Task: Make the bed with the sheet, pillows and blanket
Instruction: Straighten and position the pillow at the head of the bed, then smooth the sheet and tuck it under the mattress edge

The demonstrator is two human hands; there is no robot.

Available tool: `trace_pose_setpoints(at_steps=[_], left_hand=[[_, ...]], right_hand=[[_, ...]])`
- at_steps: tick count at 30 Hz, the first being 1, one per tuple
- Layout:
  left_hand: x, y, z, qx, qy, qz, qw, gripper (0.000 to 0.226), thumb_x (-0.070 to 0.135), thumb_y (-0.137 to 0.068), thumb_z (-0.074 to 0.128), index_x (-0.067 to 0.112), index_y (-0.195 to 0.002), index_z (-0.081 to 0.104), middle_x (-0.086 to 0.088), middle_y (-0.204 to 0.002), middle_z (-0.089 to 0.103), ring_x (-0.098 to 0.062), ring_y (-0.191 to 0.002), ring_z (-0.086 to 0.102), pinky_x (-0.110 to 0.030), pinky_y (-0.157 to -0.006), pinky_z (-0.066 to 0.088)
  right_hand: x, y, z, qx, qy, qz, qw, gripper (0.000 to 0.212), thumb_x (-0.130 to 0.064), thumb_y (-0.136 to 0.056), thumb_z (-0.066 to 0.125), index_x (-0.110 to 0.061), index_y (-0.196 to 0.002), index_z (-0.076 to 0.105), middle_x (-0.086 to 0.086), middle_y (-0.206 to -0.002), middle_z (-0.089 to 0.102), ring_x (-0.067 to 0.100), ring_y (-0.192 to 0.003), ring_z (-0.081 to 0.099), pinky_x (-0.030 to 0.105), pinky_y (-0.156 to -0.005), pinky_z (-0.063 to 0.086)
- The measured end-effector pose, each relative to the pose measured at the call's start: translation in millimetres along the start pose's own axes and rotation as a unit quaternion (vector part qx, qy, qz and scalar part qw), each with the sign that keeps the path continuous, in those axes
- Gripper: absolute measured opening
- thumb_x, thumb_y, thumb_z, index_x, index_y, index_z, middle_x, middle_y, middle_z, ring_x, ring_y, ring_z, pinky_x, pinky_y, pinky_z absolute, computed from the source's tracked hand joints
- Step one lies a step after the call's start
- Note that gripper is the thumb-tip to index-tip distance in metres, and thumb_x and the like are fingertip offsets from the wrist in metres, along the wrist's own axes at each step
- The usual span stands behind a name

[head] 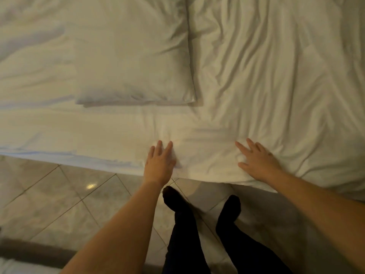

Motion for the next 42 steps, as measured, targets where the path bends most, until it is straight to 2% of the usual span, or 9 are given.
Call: trace_pose_setpoints(at_steps=[2,4,9,17,21,24,26,33,42], left_hand=[[-11,5,-25,-0.006,0.034,0.011,0.999,0.058,0.035,-0.108,0.048,0.034,-0.162,0.028,-0.002,-0.172,0.018,-0.031,-0.157,0.017,-0.047,-0.124,0.029],[-27,15,-51,-0.008,0.052,0.003,0.999,0.057,0.038,-0.108,0.047,0.032,-0.162,0.029,-0.001,-0.171,0.021,-0.027,-0.156,0.021,-0.048,-0.121,0.036],[-79,49,-125,0.001,0.067,-0.038,0.997,0.062,0.047,-0.109,0.039,0.03,-0.165,0.021,-0.001,-0.174,0.012,-0.027,-0.159,0.013,-0.047,-0.124,0.03],[-180,104,-249,0.052,0.078,-0.083,0.992,0.063,0.052,-0.11,0.034,0.031,-0.166,0.016,0.0,-0.174,0.013,-0.027,-0.159,0.011,-0.047,-0.124,0.03],[-226,125,-293,0.079,0.093,-0.111,0.986,0.062,0.05,-0.11,0.034,0.031,-0.166,0.016,-0.003,-0.173,0.013,-0.028,-0.159,0.01,-0.049,-0.125,0.026],[-258,135,-318,0.091,0.113,-0.131,0.981,0.062,0.049,-0.11,0.035,0.03,-0.166,0.016,-0.003,-0.173,0.012,-0.029,-0.159,0.009,-0.049,-0.126,0.025],[-279,139,-333,0.096,0.116,-0.145,0.978,0.062,0.049,-0.11,0.034,0.03,-0.166,0.015,-0.003,-0.174,0.012,-0.029,-0.159,0.009,-0.049,-0.127,0.023],[-361,145,-399,0.113,0.123,-0.191,0.967,0.062,0.049,-0.111,0.031,0.03,-0.167,0.012,-0.005,-0.174,0.009,-0.031,-0.16,0.006,-0.046,-0.129,0.015],[-465,115,-491,0.153,0.125,-0.181,0.964,0.061,0.049,-0.11,0.033,0.031,-0.166,0.015,-0.003,-0.174,0.013,-0.03,-0.159,0.01,-0.048,-0.122,0.03]], right_hand=[[-14,6,-15,-0.016,-0.02,0.027,0.999,0.072,-0.055,-0.102,0.041,-0.043,-0.161,0.003,-0.002,-0.171,0.0,0.031,-0.154,0.012,0.05,-0.121,0.026],[-34,16,-32,-0.02,-0.046,0.047,0.998,0.069,-0.054,-0.103,0.041,-0.038,-0.162,0.008,0.0,-0.171,0.006,0.03,-0.152,0.016,0.048,-0.121,0.027],[-116,41,-88,0.011,-0.056,0.01,0.998,0.069,-0.051,-0.105,0.041,-0.033,-0.163,0.009,0.004,-0.169,0.015,0.03,-0.15,0.024,0.043,-0.122,0.026],[-281,52,-171,0.049,-0.062,-0.065,0.995,0.069,-0.052,-0.103,0.044,-0.034,-0.162,0.014,0.002,-0.168,0.018,0.028,-0.148,0.029,0.042,-0.119,0.031],[-363,49,-207,0.064,-0.033,-0.127,0.989,0.069,-0.047,-0.103,0.049,-0.029,-0.162,0.019,0.001,-0.166,0.027,0.027,-0.147,0.034,0.039,-0.118,0.033],[-415,39,-228,0.058,-0.008,-0.15,0.987,0.069,-0.05,-0.102,0.05,-0.031,-0.161,0.021,0.004,-0.164,0.032,0.031,-0.143,0.039,0.044,-0.115,0.037],[-444,29,-239,0.045,-0.008,-0.165,0.985,0.069,-0.052,-0.101,0.049,-0.034,-0.161,0.02,0.004,-0.165,0.029,0.032,-0.145,0.037,0.048,-0.115,0.037],[-557,16,-288,0.022,0.036,-0.204,0.978,0.072,-0.053,-0.103,0.047,-0.032,-0.163,0.013,0.004,-0.169,0.017,0.034,-0.149,0.028,0.047,-0.116,0.035],[-697,2,-336,0.055,0.049,-0.199,0.977,0.072,-0.051,-0.103,0.047,-0.033,-0.163,0.011,0.002,-0.17,0.014,0.033,-0.149,0.029,0.049,-0.114,0.039]])
Point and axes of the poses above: each hand's wrist, its own y-axis away from the middle knuckle, its own z-axis out of the palm, x = y × z, the point moved 3 cm from there along -y, towards the middle knuckle
